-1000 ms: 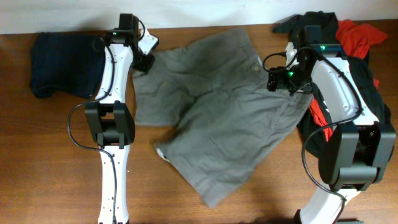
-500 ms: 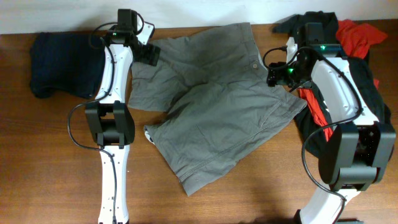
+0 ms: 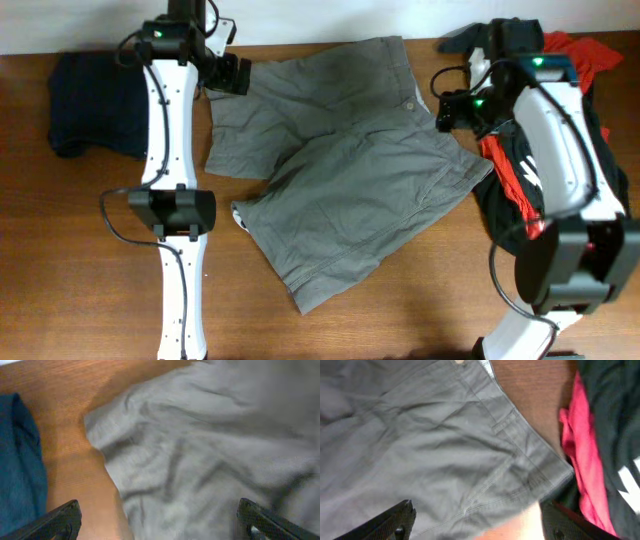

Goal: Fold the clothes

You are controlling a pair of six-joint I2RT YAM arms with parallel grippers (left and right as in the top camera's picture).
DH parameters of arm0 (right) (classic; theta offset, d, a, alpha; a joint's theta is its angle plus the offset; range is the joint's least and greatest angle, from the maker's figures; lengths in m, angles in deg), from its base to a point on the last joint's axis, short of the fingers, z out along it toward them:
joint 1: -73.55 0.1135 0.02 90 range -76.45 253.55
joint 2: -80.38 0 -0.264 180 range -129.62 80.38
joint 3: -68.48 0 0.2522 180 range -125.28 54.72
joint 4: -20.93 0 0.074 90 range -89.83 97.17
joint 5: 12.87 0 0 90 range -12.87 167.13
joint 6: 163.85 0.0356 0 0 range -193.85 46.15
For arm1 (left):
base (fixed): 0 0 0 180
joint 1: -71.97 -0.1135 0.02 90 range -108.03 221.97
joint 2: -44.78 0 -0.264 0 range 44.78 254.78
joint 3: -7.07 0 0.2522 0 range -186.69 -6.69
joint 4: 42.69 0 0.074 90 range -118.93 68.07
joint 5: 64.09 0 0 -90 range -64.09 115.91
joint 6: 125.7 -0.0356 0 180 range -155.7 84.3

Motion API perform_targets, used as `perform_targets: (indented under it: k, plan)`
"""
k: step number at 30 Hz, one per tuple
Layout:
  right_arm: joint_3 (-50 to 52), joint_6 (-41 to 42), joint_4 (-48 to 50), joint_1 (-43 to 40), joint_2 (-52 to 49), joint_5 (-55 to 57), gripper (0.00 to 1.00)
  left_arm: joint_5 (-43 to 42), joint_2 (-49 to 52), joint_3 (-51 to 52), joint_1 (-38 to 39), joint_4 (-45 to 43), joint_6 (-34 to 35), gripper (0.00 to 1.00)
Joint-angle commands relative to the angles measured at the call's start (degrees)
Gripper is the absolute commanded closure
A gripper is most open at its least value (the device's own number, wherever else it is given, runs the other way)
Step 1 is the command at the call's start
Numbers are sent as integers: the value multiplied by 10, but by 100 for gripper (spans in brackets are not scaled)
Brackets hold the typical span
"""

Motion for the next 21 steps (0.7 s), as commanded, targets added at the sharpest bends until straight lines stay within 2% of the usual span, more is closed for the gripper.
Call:
perform_targets:
  k: [1, 6, 12, 21]
  plan:
    - [-45, 6, -40, 2, 52, 4, 14, -21, -59, -14, 27, 31, 10, 1]
    - [-54, 11, -86, 2, 100, 13, 14, -19, -80, -14, 59, 75, 8, 1]
    - [-54, 53, -127, 2, 167, 52, 14, -19, -110, -13, 86, 76, 9, 1]
    - [-53, 83, -206, 2, 231, 86, 14, -20, -160, 9, 105, 76, 56, 1]
